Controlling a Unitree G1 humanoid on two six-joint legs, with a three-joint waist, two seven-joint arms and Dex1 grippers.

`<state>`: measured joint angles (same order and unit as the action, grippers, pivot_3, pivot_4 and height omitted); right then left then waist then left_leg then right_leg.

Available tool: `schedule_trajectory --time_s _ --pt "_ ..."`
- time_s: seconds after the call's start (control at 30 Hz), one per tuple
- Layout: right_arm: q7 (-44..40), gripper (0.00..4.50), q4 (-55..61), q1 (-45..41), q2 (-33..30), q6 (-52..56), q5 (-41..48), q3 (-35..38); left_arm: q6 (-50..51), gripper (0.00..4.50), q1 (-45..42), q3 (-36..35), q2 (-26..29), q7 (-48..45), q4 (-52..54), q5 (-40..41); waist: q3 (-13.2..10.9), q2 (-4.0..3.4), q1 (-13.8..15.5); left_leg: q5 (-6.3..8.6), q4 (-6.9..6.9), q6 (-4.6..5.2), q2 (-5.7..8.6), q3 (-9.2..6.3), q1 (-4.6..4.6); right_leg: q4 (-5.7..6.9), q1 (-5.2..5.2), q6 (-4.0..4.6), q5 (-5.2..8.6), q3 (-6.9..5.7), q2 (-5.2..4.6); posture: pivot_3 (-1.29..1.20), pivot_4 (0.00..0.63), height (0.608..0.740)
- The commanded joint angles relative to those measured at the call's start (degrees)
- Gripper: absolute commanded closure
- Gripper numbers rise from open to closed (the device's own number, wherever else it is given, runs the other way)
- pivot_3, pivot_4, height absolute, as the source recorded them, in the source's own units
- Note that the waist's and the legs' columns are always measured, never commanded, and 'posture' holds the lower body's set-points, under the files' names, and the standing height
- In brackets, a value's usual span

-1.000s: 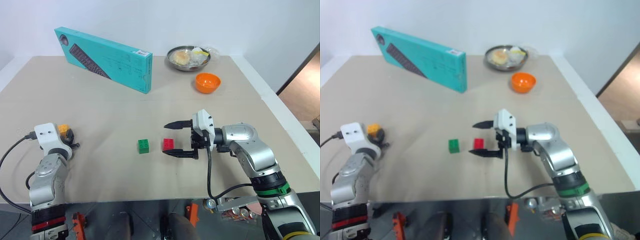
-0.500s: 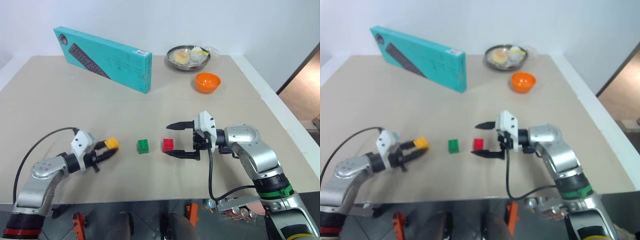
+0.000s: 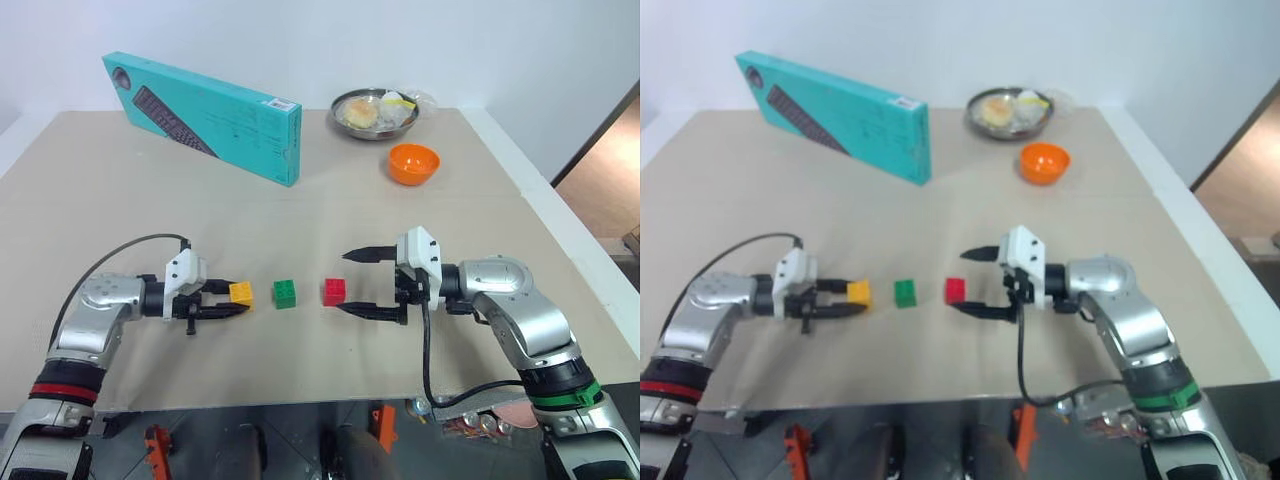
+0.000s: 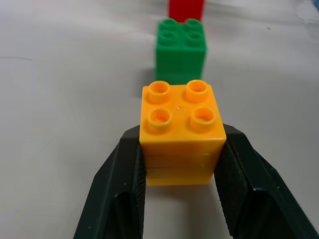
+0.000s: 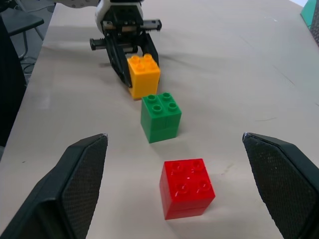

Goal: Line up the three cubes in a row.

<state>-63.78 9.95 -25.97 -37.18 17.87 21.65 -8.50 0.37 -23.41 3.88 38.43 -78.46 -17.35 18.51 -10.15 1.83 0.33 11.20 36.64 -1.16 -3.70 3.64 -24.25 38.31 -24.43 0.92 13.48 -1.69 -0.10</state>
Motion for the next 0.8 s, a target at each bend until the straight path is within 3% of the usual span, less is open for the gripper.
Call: schedule_trajectory --time_s 0.03,0.4,0.47,0.67,0.8 --pt "0.7 0.0 2.9 0.3 -1.0 0.3 0.9 2.7 -1.2 3.19 -0.8 -0.1 0.1 -1.6 0.4 0.0 0.0 0.0 0.1 0.0 0.0 0.0 0.0 -0.02 0.0 0.0 0.01 0.0 0.0 0.0 0.0 0.0 0.15 0.74" --pt "0.6 0.0 2.2 0.1 -1.3 0.2 0.7 2.4 -5.7 3.19 -2.5 0.1 0.5 0.5 -4.6 -4.2 0.0 0.0 0.1 -0.01 0.03 0.0 -0.01 -0.04 0.04 0.06 0.02 0.03 -0.03 0.02 0.03 0.0 0.15 0.74" --pt "0.6 0.0 2.0 0.1 -1.3 0.2 0.7 2.4 -5.6 2.13 -2.5 0.1 0.3 0.9 -4.8 -4.4 0.0 0.0 0.0 -0.01 0.05 0.01 -0.01 -0.03 0.06 0.09 0.02 0.03 -0.03 0.01 0.03 0.0 0.15 0.74" --pt "0.3 0.0 1.7 -0.1 -1.1 0.3 0.7 2.1 -3.9 0.11 -0.8 -0.3 0.5 1.2 -1.1 -3.8 0.0 0.0 0.1 -0.01 0.05 0.0 -0.01 -0.01 0.05 0.12 0.01 0.02 -0.02 0.03 0.01 0.0 0.15 0.74" --pt "0.3 0.0 1.6 -0.1 -0.9 0.2 0.7 2.0 -1.2 0.05 1.1 -1.2 2.0 1.0 2.6 -2.8 0.0 0.0 0.1 -0.01 0.05 0.0 0.0 0.01 0.05 0.11 0.01 0.01 -0.02 0.05 0.0 0.0 0.15 0.74"
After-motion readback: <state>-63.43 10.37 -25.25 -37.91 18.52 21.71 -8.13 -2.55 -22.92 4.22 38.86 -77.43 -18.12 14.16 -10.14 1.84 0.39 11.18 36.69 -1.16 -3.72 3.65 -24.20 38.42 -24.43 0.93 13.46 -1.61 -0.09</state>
